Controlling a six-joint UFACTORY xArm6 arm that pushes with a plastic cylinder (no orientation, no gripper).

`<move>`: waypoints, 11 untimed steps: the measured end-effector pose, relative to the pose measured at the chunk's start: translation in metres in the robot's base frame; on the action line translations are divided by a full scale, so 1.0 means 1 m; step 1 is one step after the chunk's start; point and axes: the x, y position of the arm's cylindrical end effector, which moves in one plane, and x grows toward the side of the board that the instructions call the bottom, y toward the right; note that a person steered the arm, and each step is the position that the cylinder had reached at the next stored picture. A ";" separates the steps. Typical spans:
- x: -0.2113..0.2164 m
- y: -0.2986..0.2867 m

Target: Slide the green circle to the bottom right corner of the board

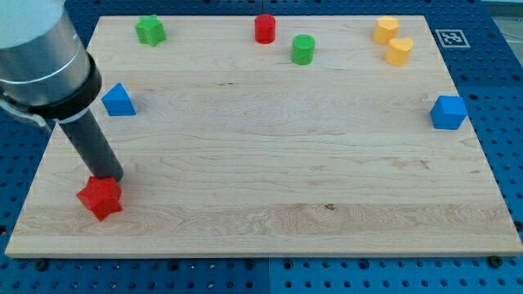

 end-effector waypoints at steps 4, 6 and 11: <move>-0.096 0.278; -0.200 0.313; -0.217 0.276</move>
